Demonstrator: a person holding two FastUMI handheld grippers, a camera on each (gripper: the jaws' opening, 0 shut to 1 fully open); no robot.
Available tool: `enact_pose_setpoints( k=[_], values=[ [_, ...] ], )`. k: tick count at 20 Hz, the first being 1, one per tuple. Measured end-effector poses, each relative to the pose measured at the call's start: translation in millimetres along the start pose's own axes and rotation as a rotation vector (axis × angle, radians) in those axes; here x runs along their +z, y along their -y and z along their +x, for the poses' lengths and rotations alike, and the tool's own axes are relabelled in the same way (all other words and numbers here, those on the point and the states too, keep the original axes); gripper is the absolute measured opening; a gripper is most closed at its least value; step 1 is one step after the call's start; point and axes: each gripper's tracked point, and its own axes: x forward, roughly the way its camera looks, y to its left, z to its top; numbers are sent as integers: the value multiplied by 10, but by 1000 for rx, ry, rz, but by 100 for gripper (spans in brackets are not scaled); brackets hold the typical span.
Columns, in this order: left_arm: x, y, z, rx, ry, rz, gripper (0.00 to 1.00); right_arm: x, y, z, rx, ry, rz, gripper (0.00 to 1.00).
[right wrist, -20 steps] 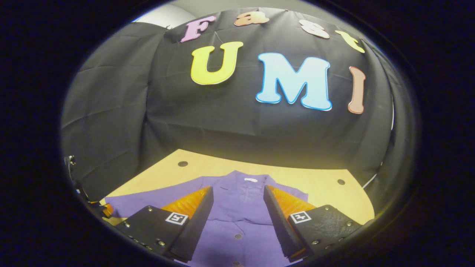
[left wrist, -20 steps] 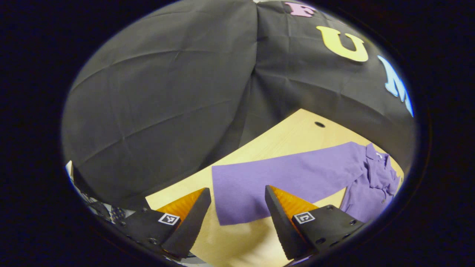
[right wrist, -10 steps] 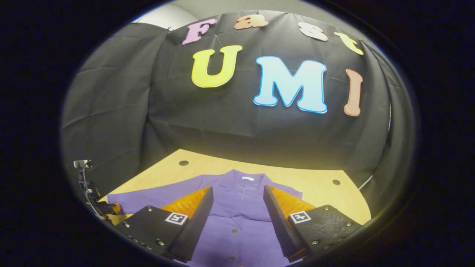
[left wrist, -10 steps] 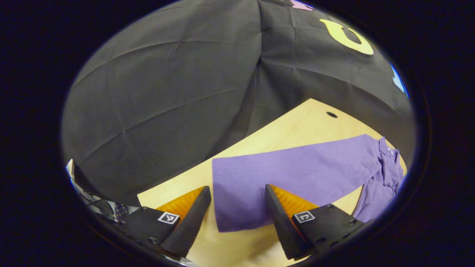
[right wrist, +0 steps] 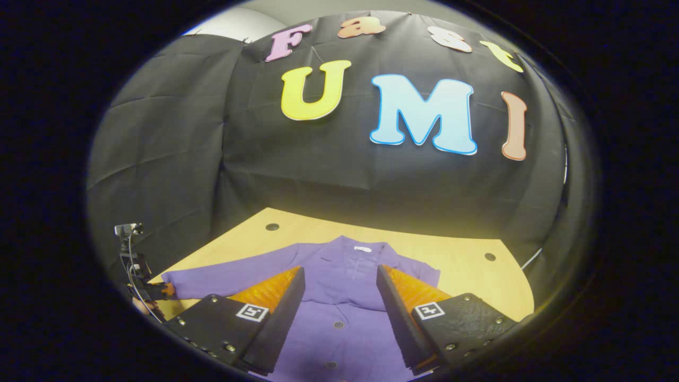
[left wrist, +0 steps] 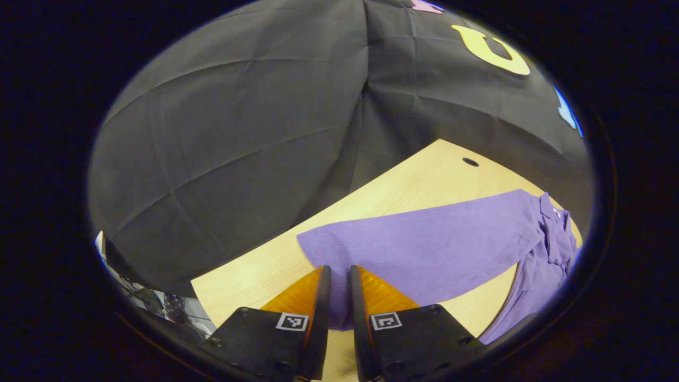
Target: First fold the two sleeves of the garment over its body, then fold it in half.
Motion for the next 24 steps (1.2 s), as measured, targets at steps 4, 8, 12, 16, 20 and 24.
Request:
enact_pose_setpoints(
  k=[4, 8, 12, 16, 20, 24],
  values=[
    [50, -15, -38, 19, 1, -9, 6, -43, 231, -75, -34, -6, 16, 84],
    [269, 110, -115, 3, 39, -26, 6, -118, 451, -110, -73, -15, 20, 84],
    [542, 490, -289, -63, 87, -27, 6, -204, 598, -170, -102, -21, 45, 84],
    [759, 1000, -478, -175, 112, -34, 6, -303, 755, -295, -131, -26, 58, 85],
    [888, 1598, -656, -276, 144, 40, 6, -406, 951, -454, -177, -29, 80, 84],
    [1038, 2358, -976, -405, 192, 97, 6, -536, 1178, -640, -223, -43, 103, 84]
  ],
)
